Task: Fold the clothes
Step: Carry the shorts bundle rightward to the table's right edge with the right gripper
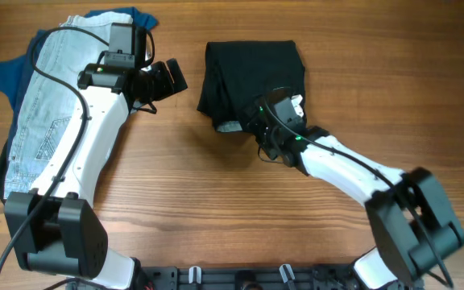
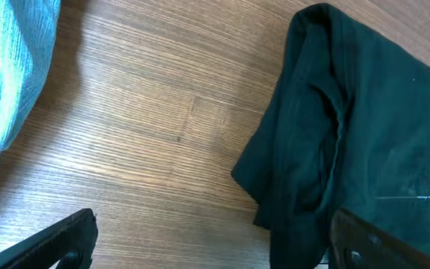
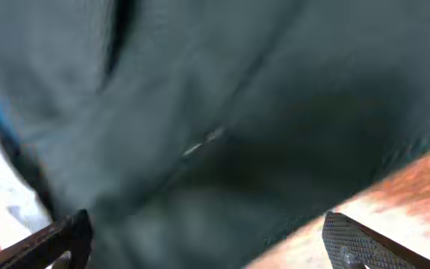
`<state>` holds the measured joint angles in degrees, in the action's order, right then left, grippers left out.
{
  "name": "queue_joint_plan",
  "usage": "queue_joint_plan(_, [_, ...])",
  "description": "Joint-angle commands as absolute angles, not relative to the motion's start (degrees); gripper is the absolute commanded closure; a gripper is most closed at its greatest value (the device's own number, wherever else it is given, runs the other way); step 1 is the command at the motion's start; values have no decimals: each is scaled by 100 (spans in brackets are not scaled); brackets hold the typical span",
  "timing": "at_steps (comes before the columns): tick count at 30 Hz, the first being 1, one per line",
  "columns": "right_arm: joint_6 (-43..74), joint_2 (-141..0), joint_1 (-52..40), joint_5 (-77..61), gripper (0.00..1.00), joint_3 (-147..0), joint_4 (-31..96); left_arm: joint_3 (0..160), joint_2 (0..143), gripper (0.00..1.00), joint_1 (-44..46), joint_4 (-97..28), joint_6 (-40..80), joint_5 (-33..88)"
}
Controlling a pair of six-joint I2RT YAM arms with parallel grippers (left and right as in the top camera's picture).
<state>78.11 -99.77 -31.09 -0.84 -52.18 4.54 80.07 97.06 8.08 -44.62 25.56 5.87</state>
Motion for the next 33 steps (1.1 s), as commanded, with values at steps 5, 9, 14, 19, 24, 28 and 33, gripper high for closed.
queue_joint_plan(5, [8270,-10549,-3124,373,1,-5282,47,7983,9612,0,775,-4469,2421,552])
queue_joint_plan(9, [8267,-10829,-3065,711,5,-5282,-386,7983,9612,0,775,-4469,2421,552])
queue_joint_plan(14, [8261,-11260,-2821,486,79,-5282,-991,7983,9612,0,775,-4471,2418,550])
queue_joint_plan(19, [7242,-11198,-2211,-515,96,-5284,-1229,7983,9612,0,775,-4466,2421,550])
queue_joint_plan(24, [5671,-10702,-1111,-1798,96,-5284,-1074,7983,9612,0,775,-4464,2421,552])
queue_joint_plan(28, [4471,-10202,-185,-2449,96,-5284,-797,7983,9612,0,775,-4462,2421,550])
queue_joint_plan(33, [4007,-9644,993,-2556,95,-5284,-366,7983,9612,0,775,-4462,2421,550])
